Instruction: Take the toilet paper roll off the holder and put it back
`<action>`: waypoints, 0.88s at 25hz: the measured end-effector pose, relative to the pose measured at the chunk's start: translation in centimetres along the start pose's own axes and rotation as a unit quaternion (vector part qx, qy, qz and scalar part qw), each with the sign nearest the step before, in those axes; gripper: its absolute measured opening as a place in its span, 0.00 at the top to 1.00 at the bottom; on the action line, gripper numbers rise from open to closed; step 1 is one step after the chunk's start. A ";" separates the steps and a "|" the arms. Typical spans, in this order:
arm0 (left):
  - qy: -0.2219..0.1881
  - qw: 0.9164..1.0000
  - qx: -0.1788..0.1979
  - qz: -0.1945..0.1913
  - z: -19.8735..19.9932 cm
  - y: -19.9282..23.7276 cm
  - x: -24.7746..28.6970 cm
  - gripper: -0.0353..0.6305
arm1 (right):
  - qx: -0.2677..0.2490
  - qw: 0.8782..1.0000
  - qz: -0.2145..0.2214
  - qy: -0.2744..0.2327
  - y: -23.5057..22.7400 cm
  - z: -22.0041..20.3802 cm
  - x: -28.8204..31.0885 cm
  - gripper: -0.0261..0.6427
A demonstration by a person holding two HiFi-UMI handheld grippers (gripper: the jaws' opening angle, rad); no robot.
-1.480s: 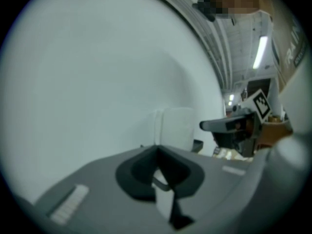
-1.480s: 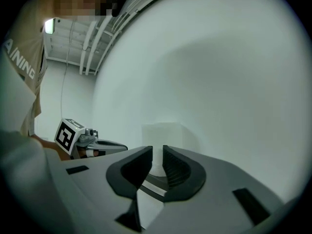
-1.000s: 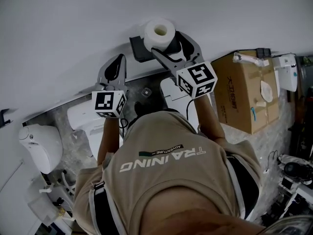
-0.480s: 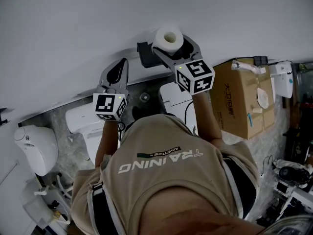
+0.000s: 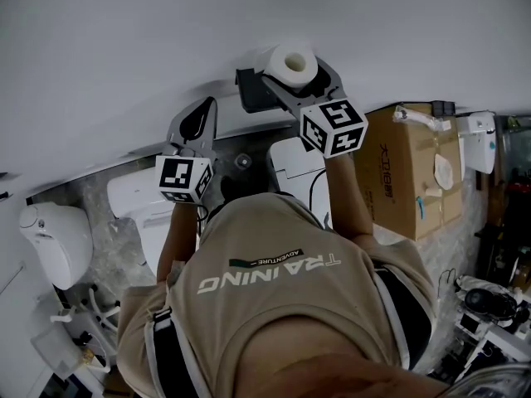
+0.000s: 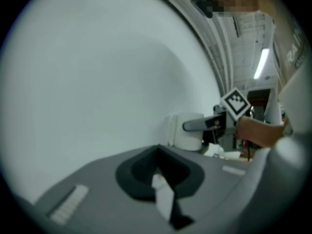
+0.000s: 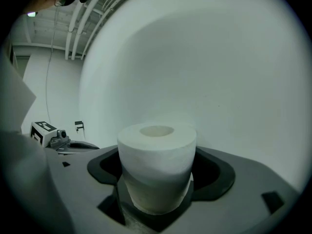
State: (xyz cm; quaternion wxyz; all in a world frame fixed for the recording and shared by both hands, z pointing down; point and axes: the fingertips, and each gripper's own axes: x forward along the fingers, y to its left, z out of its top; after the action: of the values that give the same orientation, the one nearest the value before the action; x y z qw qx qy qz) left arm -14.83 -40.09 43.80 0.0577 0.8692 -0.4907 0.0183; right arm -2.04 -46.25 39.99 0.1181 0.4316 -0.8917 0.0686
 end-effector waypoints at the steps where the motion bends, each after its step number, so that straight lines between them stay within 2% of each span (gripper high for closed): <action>1: 0.000 1.000 0.000 0.000 0.0 -0.1 0.0 0.94 | -0.001 1.000 0.001 -0.002 0.0 0.0 0.0 0.43; 11: -0.004 1.000 0.012 -0.011 1.0 -2.0 -0.7 0.94 | -0.012 1.000 0.003 -0.021 0.2 0.3 -0.6 0.43; 17: -0.004 1.000 0.016 -0.004 1.1 -1.8 -1.7 0.94 | -0.007 0.999 0.010 -0.031 0.9 0.3 -1.2 0.43; 22: -0.003 1.000 0.018 -0.003 1.4 -1.2 -2.6 0.94 | -0.023 0.999 0.006 -0.045 1.6 1.5 -1.7 0.43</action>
State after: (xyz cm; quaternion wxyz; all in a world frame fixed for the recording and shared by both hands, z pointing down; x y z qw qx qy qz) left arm -15.18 -37.37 42.09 0.0401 0.8717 -0.4877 0.0244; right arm -2.47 -44.34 38.01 0.0869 0.4262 -0.9000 0.0292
